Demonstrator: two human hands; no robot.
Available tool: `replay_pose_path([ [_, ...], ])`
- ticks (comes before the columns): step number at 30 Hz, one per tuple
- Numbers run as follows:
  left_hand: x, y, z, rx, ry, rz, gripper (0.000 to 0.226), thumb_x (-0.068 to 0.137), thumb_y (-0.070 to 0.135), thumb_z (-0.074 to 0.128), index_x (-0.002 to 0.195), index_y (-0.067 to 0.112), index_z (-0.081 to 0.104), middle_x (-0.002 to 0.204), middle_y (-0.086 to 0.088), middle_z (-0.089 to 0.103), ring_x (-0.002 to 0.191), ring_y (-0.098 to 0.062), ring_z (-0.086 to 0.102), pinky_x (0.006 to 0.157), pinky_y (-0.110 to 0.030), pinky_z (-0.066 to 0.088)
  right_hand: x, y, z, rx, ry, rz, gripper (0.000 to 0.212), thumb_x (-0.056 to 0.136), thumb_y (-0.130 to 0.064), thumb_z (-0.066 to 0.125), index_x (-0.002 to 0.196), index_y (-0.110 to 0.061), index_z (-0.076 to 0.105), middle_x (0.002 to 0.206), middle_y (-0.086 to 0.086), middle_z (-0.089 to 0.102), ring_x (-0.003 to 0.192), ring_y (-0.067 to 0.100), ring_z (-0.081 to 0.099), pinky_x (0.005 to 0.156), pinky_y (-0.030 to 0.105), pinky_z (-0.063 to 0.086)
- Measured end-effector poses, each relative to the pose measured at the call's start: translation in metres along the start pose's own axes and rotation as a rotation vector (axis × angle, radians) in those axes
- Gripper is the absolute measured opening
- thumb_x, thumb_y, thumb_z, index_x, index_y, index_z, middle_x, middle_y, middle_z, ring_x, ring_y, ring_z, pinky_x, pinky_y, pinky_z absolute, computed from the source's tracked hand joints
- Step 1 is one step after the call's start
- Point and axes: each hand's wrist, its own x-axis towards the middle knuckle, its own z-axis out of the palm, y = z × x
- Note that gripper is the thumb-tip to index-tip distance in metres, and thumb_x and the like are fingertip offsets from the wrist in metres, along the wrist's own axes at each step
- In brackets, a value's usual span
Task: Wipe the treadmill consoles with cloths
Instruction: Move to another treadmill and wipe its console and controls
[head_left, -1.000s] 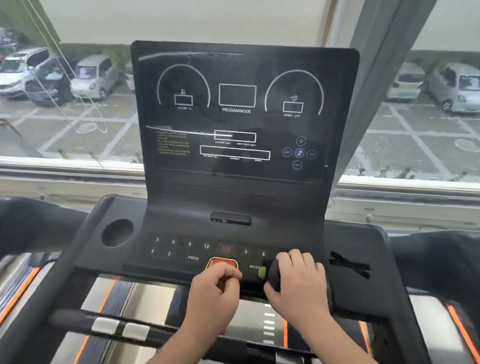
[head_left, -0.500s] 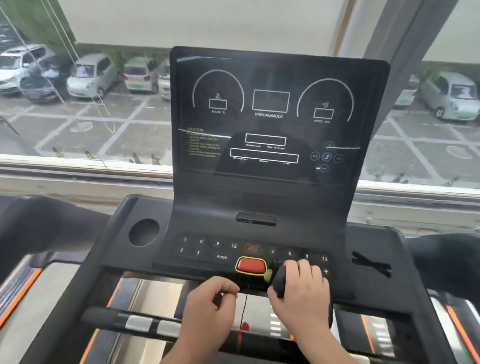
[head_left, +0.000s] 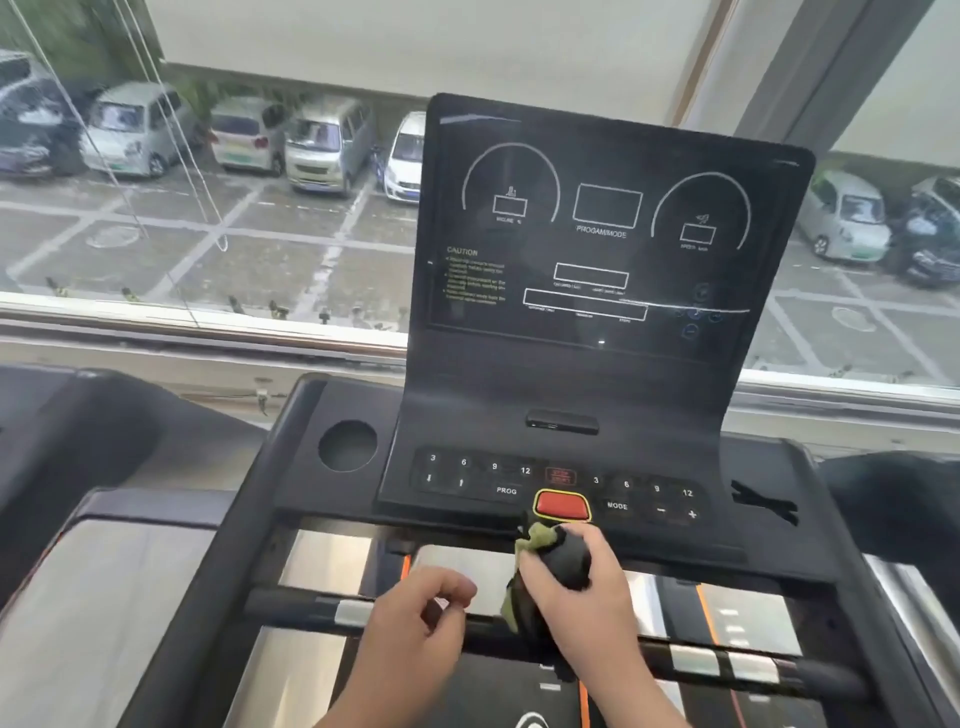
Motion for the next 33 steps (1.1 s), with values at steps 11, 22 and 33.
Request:
replay_pose_path([
  [11, -0.008, 0.027, -0.029, -0.284, -0.141, -0.124, 0.048, 0.072, 0.057, 0.080, 0.117, 0.043, 0.070, 0.113, 0.009, 0.074, 0.099, -0.014, 0.072, 0.087, -0.043, 0.063, -0.033, -0.067, 0.017, 0.605, -0.327, 0.492, 0.064, 0.103, -0.065, 0.039, 0.114, -0.020, 0.083, 0.116, 0.006, 0.080, 0.108, 0.026, 0.076, 0.103, 0.049, 0.055],
  [22, -0.017, 0.022, -0.066, -0.269, 0.162, -0.141, 0.021, 0.103, 0.017, 0.060, 0.093, 0.024, 0.078, 0.080, 0.000, 0.075, 0.073, -0.024, 0.072, 0.070, -0.044, 0.063, -0.038, -0.070, 0.046, 0.464, -0.464, 0.450, 0.077, 0.102, -0.074, 0.016, 0.128, -0.026, 0.071, 0.123, 0.007, 0.078, 0.117, 0.028, 0.073, 0.103, 0.054, 0.053],
  [33, -0.063, 0.018, -0.121, -0.467, 0.246, -0.236, 0.025, 0.099, 0.045, 0.065, 0.109, 0.024, 0.076, 0.103, 0.008, 0.079, 0.099, -0.007, 0.073, 0.084, -0.023, 0.056, -0.068, -0.092, 0.104, 0.202, -0.797, 0.125, 0.023, 0.104, -0.035, 0.058, 0.125, -0.038, 0.068, 0.119, -0.005, 0.077, 0.115, 0.018, 0.072, 0.101, 0.046, 0.055],
])
